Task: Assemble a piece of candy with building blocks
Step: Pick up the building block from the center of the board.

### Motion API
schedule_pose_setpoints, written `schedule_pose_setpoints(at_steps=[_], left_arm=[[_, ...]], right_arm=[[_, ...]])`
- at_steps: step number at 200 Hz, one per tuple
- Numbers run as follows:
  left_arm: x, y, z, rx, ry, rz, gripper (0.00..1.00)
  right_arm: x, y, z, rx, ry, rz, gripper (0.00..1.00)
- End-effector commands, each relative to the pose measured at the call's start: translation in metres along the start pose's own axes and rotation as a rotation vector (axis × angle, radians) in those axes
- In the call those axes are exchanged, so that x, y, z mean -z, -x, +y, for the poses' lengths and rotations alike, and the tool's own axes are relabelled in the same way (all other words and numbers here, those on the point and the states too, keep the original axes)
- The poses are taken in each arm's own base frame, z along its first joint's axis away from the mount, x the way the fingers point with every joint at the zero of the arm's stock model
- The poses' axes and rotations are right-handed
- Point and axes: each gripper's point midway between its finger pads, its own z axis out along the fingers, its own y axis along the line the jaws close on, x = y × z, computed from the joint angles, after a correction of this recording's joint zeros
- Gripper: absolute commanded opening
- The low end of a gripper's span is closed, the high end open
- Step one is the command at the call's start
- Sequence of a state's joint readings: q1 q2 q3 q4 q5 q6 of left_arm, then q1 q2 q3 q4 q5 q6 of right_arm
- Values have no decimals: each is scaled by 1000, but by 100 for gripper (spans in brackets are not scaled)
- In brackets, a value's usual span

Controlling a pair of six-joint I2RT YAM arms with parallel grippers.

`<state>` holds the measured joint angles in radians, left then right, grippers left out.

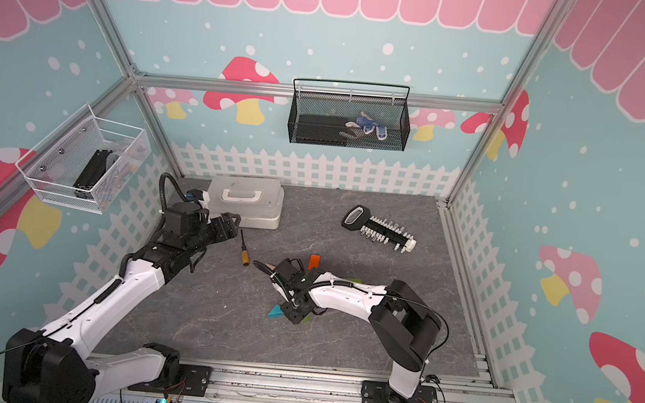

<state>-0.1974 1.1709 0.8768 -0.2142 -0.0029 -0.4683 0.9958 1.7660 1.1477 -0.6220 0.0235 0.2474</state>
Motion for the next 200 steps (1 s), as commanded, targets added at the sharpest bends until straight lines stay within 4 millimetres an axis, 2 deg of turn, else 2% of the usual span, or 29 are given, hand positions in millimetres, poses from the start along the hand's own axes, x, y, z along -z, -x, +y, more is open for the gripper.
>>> schedule_pose_setpoints(at_steps=[1,57,82,91,102,133,148,165,200], left_arm=[[-3,-2,2,10,3,8,85],[-5,-4,4,12,5,16,85],[-6,-6,6,15,9,19,85],[-6,-7,5,15,9,20,85],[-5,-6,5,15,8,18,85],[-4,-5,5,15,8,15,85],[-3,-6,6,17,9,14,85],[-4,-7,6,17,9,18,85],[-6,-10,5,15,-2,35,85]], right_arm=[[-3,0,0,9,-15,17,40],[-7,-3,-3,10,-31,38,40],[-3,2,-7,-2,-55,19,33],[3,8,-7,-5,-56,-3,26],[13,17,-8,-17,-60,-29,23],[57,46,-19,-107,-96,-133,19],[73,52,-34,-208,-125,-171,21],[83,50,-59,-357,-142,-193,21],[86,16,-124,-712,-198,-188,21]])
